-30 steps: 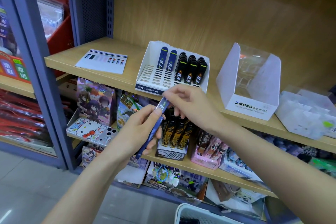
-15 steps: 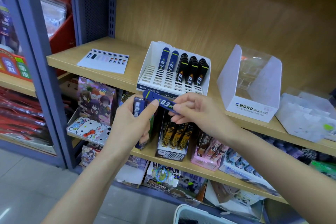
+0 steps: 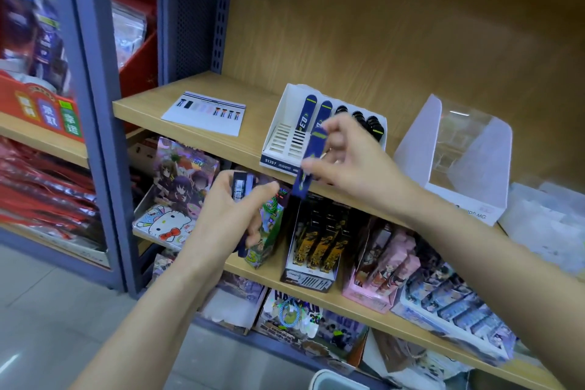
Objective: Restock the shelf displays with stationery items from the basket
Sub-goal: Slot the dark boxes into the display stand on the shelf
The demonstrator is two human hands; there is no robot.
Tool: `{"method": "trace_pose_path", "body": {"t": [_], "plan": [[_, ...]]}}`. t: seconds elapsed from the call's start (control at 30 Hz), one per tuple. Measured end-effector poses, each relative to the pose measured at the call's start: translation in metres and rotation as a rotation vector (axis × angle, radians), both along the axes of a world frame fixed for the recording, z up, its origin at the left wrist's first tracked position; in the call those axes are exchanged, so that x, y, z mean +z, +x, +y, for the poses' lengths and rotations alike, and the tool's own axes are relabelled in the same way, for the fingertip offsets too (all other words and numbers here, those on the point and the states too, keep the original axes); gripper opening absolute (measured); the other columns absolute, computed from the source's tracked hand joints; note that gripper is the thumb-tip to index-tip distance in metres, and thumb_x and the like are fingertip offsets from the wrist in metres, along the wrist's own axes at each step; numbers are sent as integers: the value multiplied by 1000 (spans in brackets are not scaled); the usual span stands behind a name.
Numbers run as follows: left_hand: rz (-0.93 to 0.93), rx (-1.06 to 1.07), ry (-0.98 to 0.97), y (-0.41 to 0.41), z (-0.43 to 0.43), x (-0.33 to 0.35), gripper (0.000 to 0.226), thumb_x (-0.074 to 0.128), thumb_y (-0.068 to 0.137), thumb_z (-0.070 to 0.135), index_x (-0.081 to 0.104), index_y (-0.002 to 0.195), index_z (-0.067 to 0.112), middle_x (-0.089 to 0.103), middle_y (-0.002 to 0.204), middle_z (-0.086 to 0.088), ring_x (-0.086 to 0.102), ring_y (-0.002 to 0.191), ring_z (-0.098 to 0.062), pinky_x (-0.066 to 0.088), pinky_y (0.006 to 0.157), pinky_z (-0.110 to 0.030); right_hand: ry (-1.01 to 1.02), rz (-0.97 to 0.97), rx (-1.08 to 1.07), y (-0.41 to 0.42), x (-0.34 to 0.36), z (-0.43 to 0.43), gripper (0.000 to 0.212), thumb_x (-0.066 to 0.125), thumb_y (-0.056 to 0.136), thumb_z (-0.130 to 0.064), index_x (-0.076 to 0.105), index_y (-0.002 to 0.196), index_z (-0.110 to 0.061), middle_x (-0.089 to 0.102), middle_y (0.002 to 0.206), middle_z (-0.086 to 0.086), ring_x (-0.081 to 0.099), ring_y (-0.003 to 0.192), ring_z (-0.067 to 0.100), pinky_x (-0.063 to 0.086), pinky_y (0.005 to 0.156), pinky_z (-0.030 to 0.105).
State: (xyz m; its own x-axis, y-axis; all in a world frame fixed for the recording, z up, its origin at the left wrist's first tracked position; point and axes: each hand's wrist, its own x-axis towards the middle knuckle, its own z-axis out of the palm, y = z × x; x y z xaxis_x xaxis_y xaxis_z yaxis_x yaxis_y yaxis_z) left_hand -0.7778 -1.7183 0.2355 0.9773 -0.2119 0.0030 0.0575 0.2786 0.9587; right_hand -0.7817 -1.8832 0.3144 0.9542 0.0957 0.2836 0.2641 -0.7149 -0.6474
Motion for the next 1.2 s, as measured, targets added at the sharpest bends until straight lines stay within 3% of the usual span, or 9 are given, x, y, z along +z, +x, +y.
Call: {"method": "trace_pose_path", "body": {"t": [0.07, 0.13, 0.3, 0.43, 0.67, 0.8, 0.93, 1.03, 1.2], "plan": [[119, 10, -109, 6, 4, -1, 8, 45, 92, 6, 38, 88, 7, 35, 53, -10, 33, 36, -14, 30, 34, -24, 78, -84, -80, 14, 14, -2, 37, 69, 83, -10, 37, 92, -26, 67, 93, 4, 68, 75, 25, 56, 77, 42], [153, 44, -119, 9, 5, -2, 10, 41, 91, 1, 35, 87, 8, 38, 51, -9, 36, 37, -16, 34, 36, -25, 46, -193, -165, 31, 24, -4, 30, 64, 87, -9, 39, 98, -22, 66, 91, 8, 69, 77, 25, 56, 74, 34], [94, 81, -40, 6, 10, -3, 7, 45, 98, 10, 41, 93, 8, 48, 50, -1, 43, 43, -15, 39, 44, -23, -86, -233, -264, 78, 28, -2, 8, 40, 100, -15, 44, 106, -17, 58, 98, 7, 63, 84, 22, 49, 68, 23], [90, 95, -58, 7, 13, -3, 12, 41, 100, 15, 45, 94, 6, 45, 47, -1, 40, 41, -16, 38, 42, -22, -308, -262, -259, 102, 27, -2, 13, 54, 95, -15, 60, 106, -12, 57, 96, 3, 49, 81, 16, 29, 62, 18], [71, 94, -60, 3, 17, 1, 24, 43, 100, 25, 51, 94, 3, 44, 60, -2, 31, 31, -6, 24, 33, -18, -463, -167, -211, 112, 33, -2, 13, 58, 93, -15, 67, 102, -14, 59, 101, 7, 55, 90, 22, 46, 80, 31], [63, 82, -44, 4, 19, 2, 19, 48, 98, 26, 57, 100, 10, 49, 54, 8, 30, 32, -5, 19, 33, -15, -524, -122, -168, 116, 40, -6, 13, 59, 92, -16, 68, 102, -14, 59, 103, 8, 53, 91, 20, 39, 78, 26], [40, 89, -26, 4, 20, 1, 9, 53, 95, 28, 59, 101, 25, 59, 75, 3, 34, 39, -8, 19, 36, -15, -568, -112, -149, 121, 40, -4, 20, 53, 95, -14, 66, 111, -14, 55, 110, 7, 52, 97, 22, 43, 86, 32], [29, 84, -15, 4, 20, 1, 11, 53, 94, 29, 59, 103, 25, 59, 73, 5, 34, 40, -8, 19, 38, -15, -618, -147, -141, 123, 37, -4, 27, 46, 99, -12, 62, 120, -10, 46, 110, 9, 50, 103, 26, 40, 92, 34], [17, 78, -5, 5, 18, 0, 10, 53, 95, 28, 59, 103, 27, 60, 67, 9, 34, 40, -8, 19, 37, -16, -403, -176, -173, 119, 39, -10, 20, 60, 91, -12, 56, 111, -12, 53, 97, 0, 53, 90, 17, 47, 89, 34]]}}
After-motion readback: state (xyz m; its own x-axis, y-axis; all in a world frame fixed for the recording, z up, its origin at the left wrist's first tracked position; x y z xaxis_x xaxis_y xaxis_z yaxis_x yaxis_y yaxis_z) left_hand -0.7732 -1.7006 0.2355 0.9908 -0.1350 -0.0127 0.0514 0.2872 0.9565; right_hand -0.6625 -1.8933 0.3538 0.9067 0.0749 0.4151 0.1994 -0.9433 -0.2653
